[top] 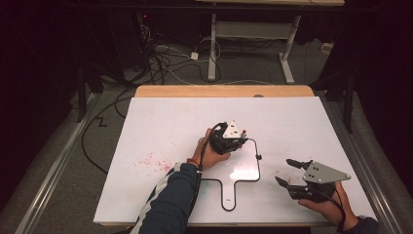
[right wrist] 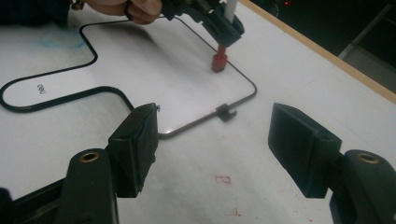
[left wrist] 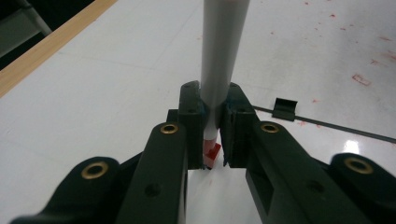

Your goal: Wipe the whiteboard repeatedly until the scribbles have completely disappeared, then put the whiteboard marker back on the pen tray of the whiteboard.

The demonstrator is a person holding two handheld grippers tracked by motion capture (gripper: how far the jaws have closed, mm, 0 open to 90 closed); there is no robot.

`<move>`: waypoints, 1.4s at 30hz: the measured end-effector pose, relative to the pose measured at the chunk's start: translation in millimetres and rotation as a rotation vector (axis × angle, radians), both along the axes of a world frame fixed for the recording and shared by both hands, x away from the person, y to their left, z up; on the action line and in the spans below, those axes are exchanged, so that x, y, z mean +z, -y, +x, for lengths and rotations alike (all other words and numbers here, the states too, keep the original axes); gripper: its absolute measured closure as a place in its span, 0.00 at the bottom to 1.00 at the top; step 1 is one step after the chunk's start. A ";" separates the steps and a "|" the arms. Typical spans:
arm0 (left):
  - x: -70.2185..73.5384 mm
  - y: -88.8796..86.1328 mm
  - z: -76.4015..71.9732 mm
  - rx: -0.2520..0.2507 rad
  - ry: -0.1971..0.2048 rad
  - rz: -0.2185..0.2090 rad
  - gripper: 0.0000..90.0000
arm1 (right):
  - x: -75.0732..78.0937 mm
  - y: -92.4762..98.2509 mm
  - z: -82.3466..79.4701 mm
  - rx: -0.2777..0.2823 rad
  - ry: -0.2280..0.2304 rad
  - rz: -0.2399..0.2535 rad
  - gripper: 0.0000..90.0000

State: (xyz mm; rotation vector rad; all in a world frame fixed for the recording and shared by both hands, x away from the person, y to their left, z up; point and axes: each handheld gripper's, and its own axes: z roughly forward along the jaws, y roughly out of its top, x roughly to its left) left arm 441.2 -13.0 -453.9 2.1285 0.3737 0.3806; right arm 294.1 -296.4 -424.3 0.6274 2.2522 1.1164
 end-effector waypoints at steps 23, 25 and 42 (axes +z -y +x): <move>26.2 4.1 -49.3 -0.108 -0.031 -0.092 0.87 | 13.9 -8.7 17.0 0.013 0.008 0.129 0.46; 28.6 3.1 -52.9 -0.107 -0.038 -0.107 0.87 | 14.7 -11.4 15.7 0.026 0.005 0.134 0.47; 25.2 4.4 -75.2 -0.188 -0.137 -0.072 0.87 | 35.0 -40.7 19.2 0.160 -0.053 0.246 0.55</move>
